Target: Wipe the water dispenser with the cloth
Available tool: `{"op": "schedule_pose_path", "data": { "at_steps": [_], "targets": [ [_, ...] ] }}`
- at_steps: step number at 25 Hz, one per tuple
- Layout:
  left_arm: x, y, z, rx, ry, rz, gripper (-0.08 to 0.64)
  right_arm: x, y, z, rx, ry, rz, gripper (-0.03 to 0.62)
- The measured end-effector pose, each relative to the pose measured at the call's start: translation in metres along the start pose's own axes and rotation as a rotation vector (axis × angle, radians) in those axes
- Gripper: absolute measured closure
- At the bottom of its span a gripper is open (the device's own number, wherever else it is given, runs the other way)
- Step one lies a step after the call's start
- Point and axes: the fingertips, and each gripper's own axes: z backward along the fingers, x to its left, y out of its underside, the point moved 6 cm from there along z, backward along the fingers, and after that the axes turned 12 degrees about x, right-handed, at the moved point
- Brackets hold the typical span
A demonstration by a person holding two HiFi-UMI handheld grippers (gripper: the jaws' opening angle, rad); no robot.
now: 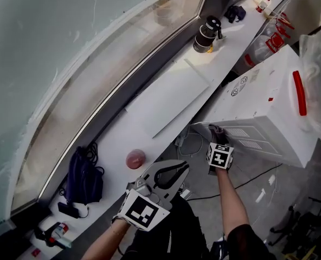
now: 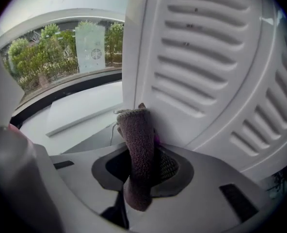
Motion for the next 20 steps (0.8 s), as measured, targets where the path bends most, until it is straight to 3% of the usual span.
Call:
{"op": "schedule_pose_path", "data": {
  "at_steps": [5, 9, 13, 20],
  "targets": [
    [0.003, 0.011, -0.005, 0.005, -0.007, -0.023, 0.537, 0.008, 0.009, -0.028, 0.049, 0.004, -0.042, 0.489],
    [0.006, 0.009, -0.004, 0.021, -0.015, -0.024, 0.537, 0.009, 0.002, -0.012, 0.020, -0.039, -0.066, 0.489],
    [-0.002, -0.014, 0.005, 0.016, 0.016, -0.011, 0.537, 0.002, -0.010, 0.049, -0.056, -0.095, -0.019, 0.489],
    [-0.018, -0.060, 0.017, 0.013, 0.071, -0.103, 0.537, -0.038, -0.025, 0.179, -0.169, -0.119, -0.066, 0.489]
  ]
}}
